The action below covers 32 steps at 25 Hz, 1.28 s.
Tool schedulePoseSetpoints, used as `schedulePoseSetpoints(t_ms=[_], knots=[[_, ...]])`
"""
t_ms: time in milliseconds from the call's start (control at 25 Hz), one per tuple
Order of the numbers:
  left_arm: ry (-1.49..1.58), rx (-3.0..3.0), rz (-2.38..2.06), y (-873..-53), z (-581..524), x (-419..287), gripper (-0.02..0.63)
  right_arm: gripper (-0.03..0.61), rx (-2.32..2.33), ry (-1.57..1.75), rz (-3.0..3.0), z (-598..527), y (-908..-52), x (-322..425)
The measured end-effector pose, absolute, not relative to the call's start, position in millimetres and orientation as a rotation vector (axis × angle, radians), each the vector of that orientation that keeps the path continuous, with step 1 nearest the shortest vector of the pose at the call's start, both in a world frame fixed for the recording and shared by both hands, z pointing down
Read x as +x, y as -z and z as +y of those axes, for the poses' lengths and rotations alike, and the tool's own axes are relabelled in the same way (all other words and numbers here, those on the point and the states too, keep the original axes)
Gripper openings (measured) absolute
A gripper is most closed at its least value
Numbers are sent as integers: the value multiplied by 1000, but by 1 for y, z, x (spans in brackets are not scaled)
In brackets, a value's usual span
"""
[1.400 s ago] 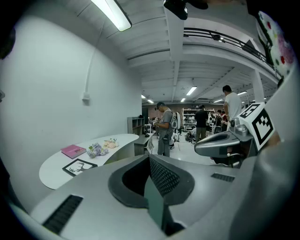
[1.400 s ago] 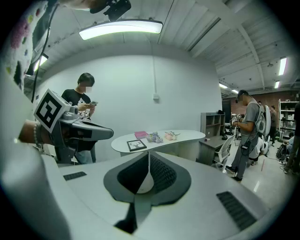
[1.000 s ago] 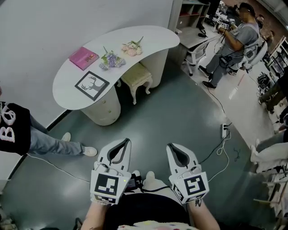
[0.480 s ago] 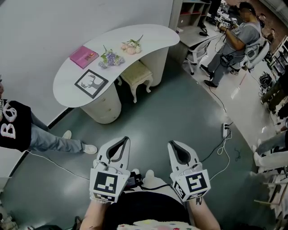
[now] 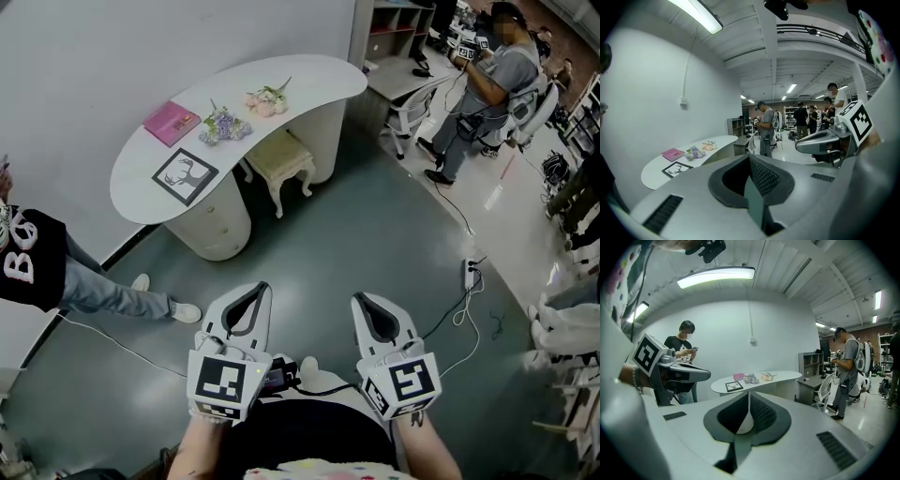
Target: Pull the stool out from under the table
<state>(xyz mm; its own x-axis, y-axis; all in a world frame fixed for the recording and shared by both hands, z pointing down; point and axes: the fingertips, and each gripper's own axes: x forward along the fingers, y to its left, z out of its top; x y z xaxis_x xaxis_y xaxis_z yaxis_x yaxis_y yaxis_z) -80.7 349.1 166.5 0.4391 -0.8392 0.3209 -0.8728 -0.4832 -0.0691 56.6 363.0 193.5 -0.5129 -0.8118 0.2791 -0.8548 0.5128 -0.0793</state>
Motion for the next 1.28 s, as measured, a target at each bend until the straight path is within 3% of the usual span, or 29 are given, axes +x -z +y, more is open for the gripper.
schedulePoseSetpoints(t_ms=[600,1280], knots=[[-456,2569,-1552,-170,342,-64,17,40,1420,-280,-2573,355,-195,69],[-493,2640,-1463,-176,227,-71,17,40,1481,-286,-2513,248,-199,62]])
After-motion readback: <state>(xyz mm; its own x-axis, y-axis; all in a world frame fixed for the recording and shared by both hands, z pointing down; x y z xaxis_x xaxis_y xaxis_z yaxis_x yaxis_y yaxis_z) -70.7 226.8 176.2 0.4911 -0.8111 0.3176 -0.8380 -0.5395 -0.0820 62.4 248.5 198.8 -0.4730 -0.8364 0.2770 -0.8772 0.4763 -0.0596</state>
